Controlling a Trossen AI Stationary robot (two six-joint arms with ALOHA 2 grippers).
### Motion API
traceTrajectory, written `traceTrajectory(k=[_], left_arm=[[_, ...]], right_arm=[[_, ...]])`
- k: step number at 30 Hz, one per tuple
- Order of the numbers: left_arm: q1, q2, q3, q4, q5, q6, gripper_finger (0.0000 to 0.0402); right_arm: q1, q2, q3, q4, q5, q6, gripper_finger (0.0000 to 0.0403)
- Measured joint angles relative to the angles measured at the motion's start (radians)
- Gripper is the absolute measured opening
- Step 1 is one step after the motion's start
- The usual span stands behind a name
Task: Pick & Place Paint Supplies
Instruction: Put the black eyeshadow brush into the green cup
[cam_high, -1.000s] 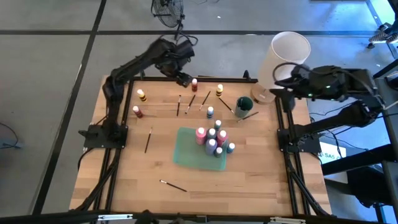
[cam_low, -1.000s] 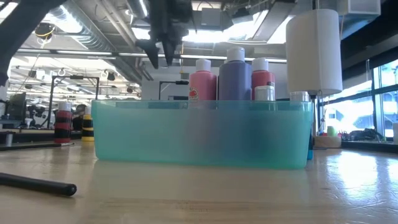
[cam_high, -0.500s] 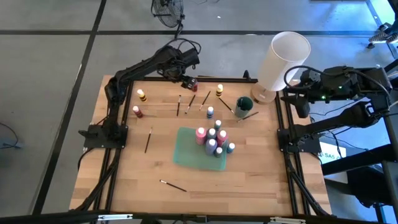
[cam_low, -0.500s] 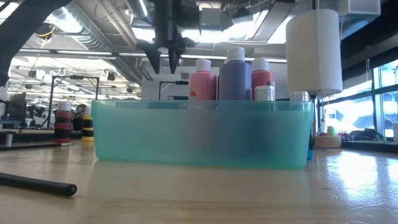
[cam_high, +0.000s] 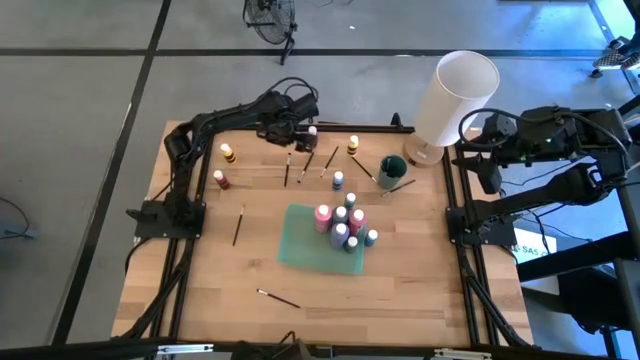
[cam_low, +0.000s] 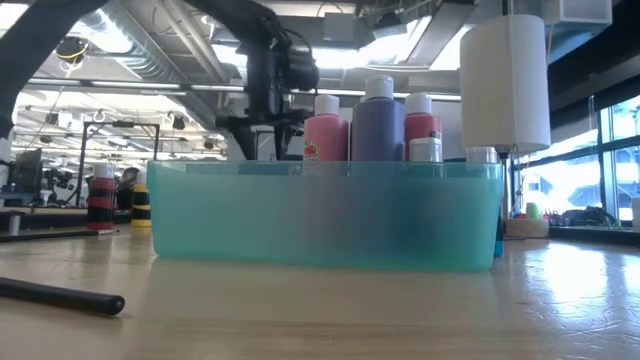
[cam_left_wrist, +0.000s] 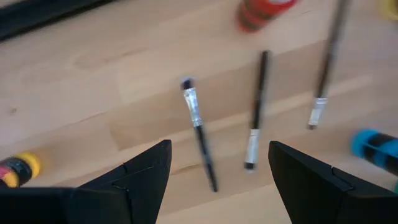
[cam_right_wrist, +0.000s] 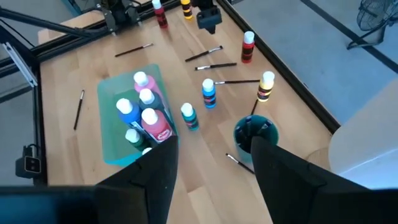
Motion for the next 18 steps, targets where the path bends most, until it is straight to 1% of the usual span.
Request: traceTrajectory(k=[4, 8, 13, 18], left_arm=[[0.020, -0.001, -0.031, 0.017, -0.032, -0.013, 0.0265], [0.022, -0.001, -0.061, 0.109, 0.010, -0.026, 0.0265], [0.022, 0.004, -0.079, 0.108, 0.014, -0.031, 0.0265], [0.029, 0.004, -0.100, 0.110, -0.016, -0.099, 0.0265]], right_arm=[[0.000, 0.000, 0.000, 0.000, 0.009, -0.016, 0.0207], [0.000, 0.000, 0.000, 0.000, 0.011, -0.016, 0.0207], [0.000, 0.000, 0.000, 0.000, 0.011, -0.016, 0.0207], [0.000, 0.000, 0.000, 0.000, 0.030, -0.017, 0.0207]])
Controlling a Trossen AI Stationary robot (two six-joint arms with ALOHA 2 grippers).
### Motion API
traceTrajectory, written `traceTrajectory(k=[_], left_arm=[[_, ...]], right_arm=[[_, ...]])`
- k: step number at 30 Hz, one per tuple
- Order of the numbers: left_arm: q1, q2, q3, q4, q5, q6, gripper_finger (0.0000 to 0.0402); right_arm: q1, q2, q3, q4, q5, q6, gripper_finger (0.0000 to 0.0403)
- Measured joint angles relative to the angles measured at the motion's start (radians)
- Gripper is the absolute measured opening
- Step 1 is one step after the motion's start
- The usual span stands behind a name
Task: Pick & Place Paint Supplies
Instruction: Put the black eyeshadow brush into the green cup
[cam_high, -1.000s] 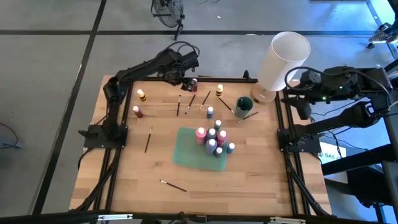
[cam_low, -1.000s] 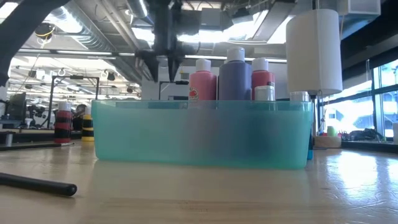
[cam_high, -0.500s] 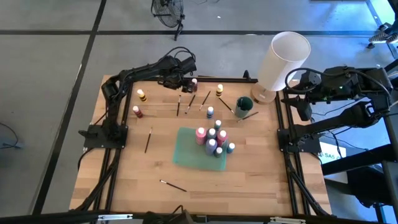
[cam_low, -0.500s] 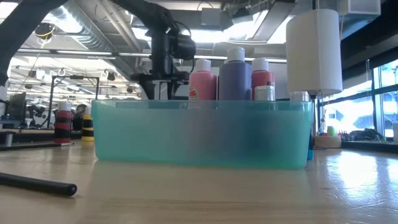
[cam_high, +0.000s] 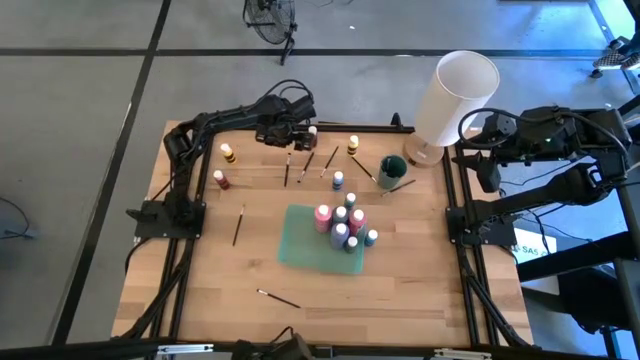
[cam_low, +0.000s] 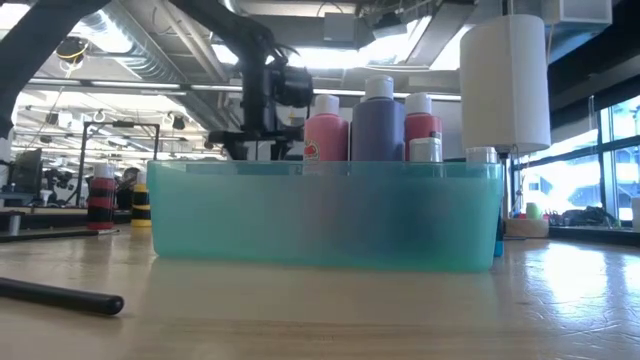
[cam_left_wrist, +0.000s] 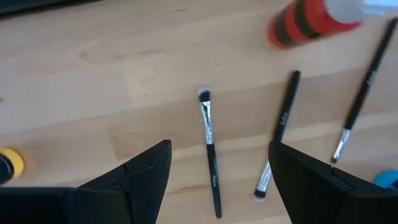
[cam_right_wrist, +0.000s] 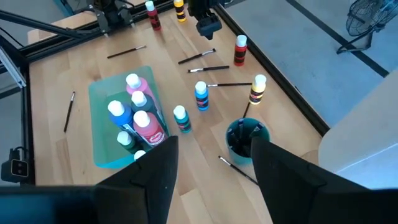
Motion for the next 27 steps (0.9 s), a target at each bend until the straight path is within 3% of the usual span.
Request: traceTrajectory(k=[10, 27], left_arm=[[-0.004, 0.001, -0.061, 0.080, -0.005, -0.019, 0.0265], [-0.008, 0.032, -0.063, 0.131, -0.115, -0.046, 0.0265]], right_arm=[[0.000, 0.000, 0.000, 0.000, 0.007, 0.000, 0.0206], [0.000, 0.006, 0.000, 0.000, 0.026, 0.003, 0.0206]])
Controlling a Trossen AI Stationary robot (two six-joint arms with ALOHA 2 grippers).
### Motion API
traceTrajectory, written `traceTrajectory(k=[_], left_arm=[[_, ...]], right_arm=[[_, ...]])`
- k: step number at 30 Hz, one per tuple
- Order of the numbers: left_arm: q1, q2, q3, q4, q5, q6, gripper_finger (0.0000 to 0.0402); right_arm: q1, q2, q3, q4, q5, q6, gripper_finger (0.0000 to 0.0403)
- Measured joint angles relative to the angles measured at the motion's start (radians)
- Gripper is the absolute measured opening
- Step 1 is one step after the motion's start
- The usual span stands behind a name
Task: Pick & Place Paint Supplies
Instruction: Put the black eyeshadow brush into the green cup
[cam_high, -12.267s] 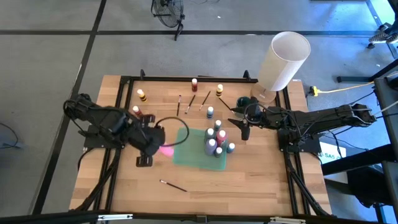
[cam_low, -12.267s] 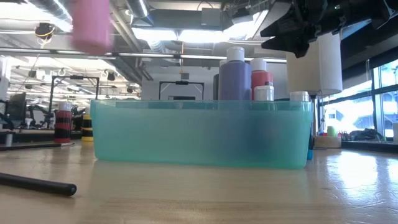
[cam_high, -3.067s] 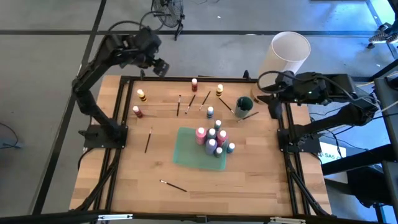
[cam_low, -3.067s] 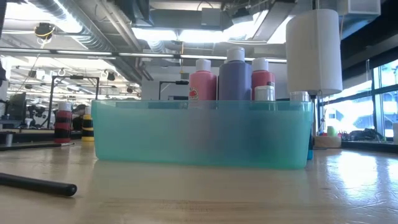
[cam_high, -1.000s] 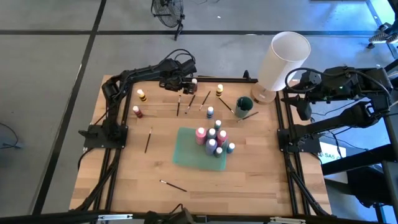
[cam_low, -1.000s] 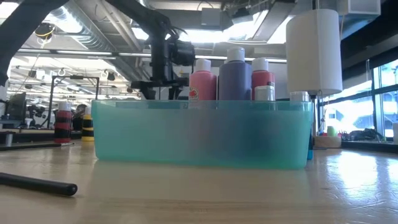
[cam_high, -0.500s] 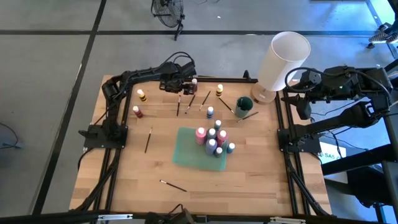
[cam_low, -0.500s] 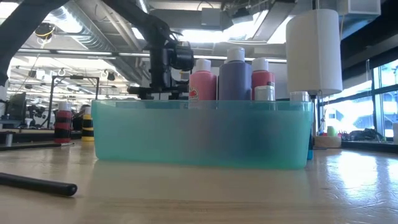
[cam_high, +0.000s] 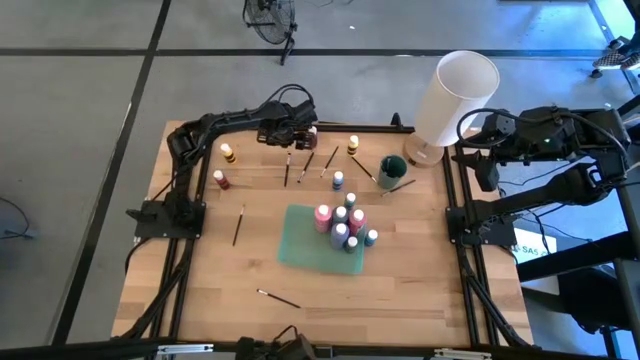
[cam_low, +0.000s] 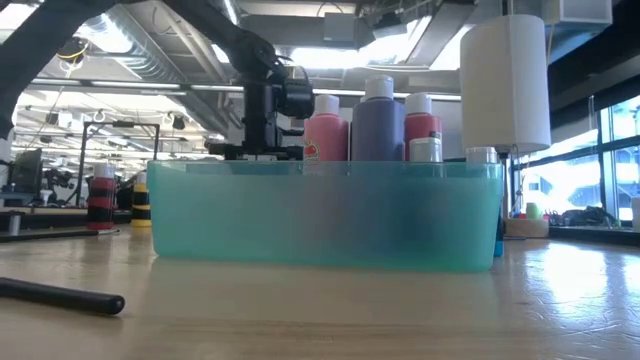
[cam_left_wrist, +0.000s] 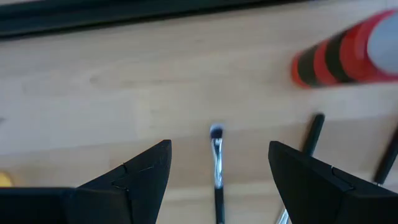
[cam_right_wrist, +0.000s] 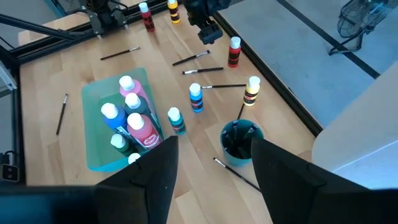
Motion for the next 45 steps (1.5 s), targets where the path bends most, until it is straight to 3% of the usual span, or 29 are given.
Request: traceTrajectory(k=[15, 22, 45], left_arm=[[0.000, 0.108, 0.001, -0.013, 0.185, 0.004, 0.0265], [0.021, 0.140, 0.001, -0.017, 0.225, 0.004, 0.0265], [0.064, 0.138, 0.001, 0.053, 0.194, 0.021, 0.0265]], right_arm=[[0.000, 0.001, -0.001, 0.000, 0.005, -0.008, 0.0206], [0.000, 0.001, -0.001, 0.000, -0.001, -0.019, 0.0206], [0.000, 0.001, -0.001, 0.000, -0.001, -0.019, 0.0206]])
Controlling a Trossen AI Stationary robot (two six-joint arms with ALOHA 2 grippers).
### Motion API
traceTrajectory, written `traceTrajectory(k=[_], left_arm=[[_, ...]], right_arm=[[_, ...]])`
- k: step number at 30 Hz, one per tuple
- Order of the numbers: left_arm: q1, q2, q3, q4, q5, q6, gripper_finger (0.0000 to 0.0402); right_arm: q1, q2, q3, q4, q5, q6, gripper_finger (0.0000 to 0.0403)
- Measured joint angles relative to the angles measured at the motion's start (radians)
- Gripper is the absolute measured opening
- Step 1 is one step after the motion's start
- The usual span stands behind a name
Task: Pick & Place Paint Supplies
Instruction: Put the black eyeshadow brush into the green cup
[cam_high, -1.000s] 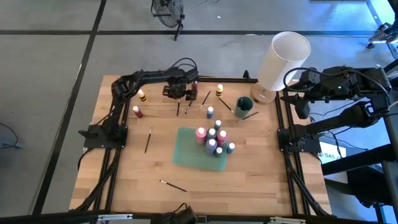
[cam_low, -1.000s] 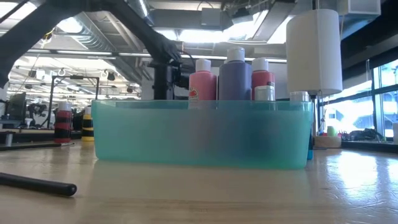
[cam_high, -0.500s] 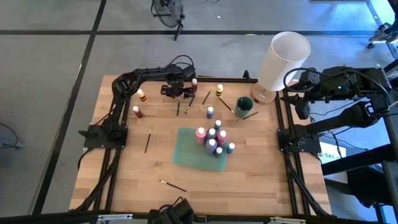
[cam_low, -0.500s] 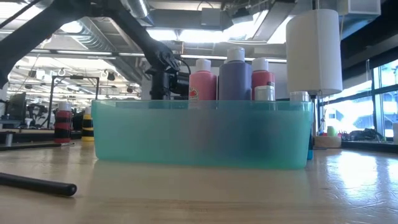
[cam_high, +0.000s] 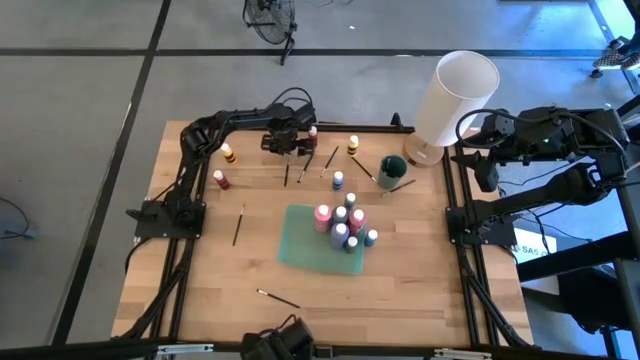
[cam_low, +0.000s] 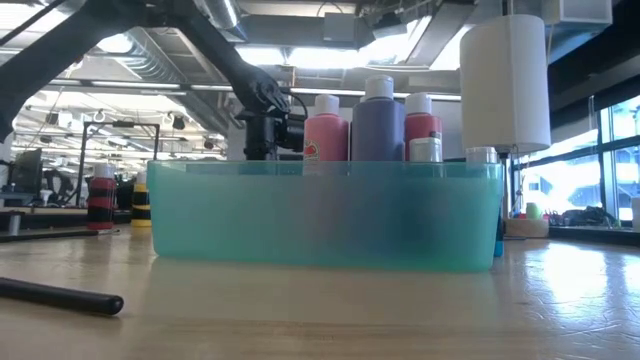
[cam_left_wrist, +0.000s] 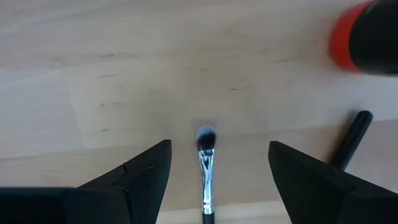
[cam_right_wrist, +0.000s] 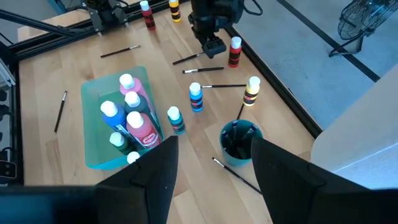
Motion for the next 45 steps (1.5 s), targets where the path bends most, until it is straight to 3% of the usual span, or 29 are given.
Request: traceTrajectory(k=[25, 45], left_arm=[[0.014, 0.028, 0.004, -0.016, 0.012, -0.017, 0.0211], [0.005, 0.031, 0.001, -0.020, 0.008, 0.011, 0.0132]], right_arm=[[0.000, 0.000, 0.000, 0.000, 0.000, -0.008, 0.0206], [0.000, 0.000, 0.000, 0.000, 0.017, -0.026, 0.0207]])
